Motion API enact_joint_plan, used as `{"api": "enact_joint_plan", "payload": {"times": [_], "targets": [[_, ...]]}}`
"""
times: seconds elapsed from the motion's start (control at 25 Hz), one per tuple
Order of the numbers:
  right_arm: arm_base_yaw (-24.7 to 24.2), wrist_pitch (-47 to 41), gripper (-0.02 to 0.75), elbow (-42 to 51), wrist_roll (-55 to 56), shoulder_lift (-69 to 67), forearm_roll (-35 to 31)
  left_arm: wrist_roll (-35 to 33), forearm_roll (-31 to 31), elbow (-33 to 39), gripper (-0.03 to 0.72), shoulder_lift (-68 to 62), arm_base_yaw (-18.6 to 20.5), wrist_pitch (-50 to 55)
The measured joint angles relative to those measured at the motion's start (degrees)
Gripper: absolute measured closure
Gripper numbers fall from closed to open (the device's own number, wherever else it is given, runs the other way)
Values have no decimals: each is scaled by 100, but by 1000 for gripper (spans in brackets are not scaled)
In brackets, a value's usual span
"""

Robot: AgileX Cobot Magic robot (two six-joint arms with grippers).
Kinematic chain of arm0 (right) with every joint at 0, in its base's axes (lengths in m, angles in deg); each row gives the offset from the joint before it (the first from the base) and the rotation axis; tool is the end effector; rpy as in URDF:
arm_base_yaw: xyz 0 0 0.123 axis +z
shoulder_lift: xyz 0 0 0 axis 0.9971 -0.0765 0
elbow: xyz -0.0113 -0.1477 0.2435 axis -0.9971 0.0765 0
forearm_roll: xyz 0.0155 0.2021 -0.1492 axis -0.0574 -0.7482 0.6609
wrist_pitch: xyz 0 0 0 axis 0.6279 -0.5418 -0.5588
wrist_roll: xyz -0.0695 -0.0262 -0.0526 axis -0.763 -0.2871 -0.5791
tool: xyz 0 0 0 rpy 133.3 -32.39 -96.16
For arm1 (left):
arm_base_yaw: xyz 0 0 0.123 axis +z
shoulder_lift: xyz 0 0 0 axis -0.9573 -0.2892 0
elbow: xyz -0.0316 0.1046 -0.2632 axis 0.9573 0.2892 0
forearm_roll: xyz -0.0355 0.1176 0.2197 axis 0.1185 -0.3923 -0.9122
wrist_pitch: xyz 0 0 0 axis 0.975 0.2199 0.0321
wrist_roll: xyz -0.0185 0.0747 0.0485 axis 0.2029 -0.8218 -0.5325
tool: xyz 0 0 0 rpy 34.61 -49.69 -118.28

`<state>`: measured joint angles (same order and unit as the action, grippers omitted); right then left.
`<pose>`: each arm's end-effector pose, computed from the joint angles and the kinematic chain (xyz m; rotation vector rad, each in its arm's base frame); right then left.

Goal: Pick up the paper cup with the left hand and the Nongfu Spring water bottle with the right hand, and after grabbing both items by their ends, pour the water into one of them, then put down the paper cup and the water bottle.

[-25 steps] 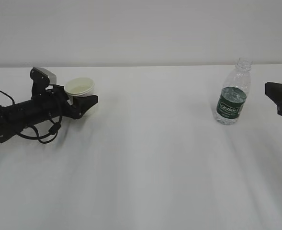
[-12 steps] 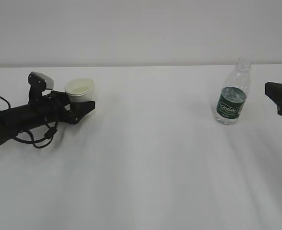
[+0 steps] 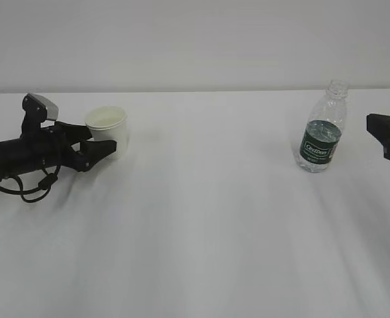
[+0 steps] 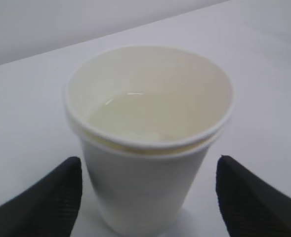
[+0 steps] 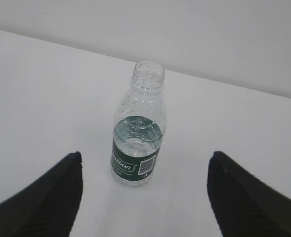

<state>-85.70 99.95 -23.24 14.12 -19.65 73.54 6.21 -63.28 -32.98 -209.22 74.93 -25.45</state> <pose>0.2375 0.0111 0.2316 -0.3522 1.9248 -0.0608 0.4203 -0.0540 0.0658 0.6710 1.7422 -0.6468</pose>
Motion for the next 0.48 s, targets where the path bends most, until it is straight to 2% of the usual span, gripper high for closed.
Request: {"api": "enact_joint_plan", "payload": {"times": [0.48], "targets": [[0, -6, 150, 0, 14, 0, 0, 569, -692, 0, 89, 181, 25, 418]]}}
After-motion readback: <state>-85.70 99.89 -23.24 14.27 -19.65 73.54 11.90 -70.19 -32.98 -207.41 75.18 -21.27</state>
